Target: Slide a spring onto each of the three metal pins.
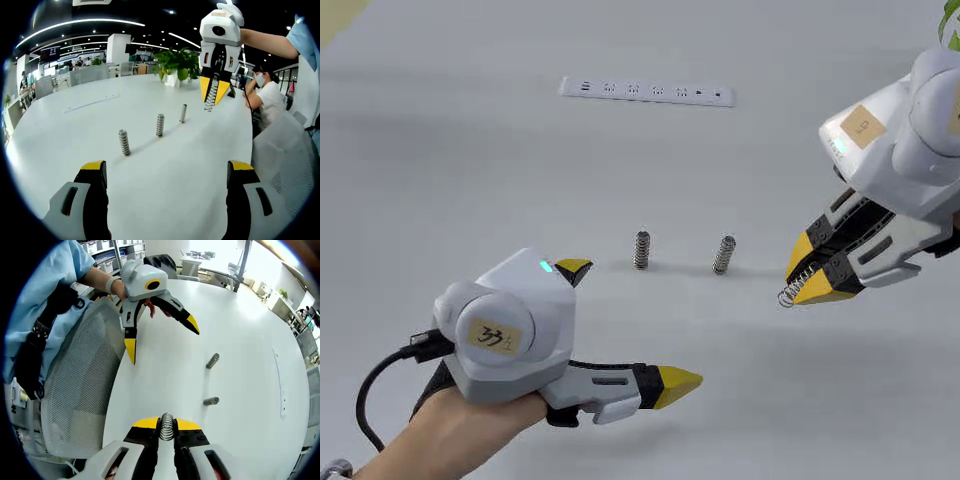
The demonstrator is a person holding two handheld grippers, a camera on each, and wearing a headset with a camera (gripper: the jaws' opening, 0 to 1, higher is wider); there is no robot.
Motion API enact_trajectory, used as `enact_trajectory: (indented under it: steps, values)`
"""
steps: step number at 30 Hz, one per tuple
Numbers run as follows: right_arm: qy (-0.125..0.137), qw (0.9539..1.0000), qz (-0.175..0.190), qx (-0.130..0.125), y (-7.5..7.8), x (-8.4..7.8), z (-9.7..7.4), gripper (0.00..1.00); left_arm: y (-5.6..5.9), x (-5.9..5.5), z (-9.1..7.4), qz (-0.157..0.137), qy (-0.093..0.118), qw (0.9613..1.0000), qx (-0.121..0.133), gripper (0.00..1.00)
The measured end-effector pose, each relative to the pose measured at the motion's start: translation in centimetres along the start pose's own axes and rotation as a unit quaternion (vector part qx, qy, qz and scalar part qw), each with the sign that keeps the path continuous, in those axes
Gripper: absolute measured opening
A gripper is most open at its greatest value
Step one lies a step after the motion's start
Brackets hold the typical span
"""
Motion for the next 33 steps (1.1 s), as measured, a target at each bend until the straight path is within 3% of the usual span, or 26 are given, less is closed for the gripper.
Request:
enact_trajectory:
  steps: [21, 33]
  values:
    - [-0.062, 0.9971, 0.009, -0.043, 5.4, -3.7, -1.7, 0.07, -0.3, -0.4, 0.2, -0.009, -0.009, 0.9999, -0.002, 0.98]
    - [-0.093, 0.9950, 0.009, -0.038, 6.4, -5.3, -0.6, 0.07, -0.7, -0.6, 0.4, -0.015, -0.013, 0.9998, 0.001, 0.99]
Point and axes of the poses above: the centre of the closed fingertips' face, and the gripper's own axes: z roughly forward along the fingers, y roughly to its right, x roughly out of its top, the point moved 8 cm from there along -z, roughly backward along the fingers, and after that the axes turned 3 degrees about -y, right-handed, at the moved point
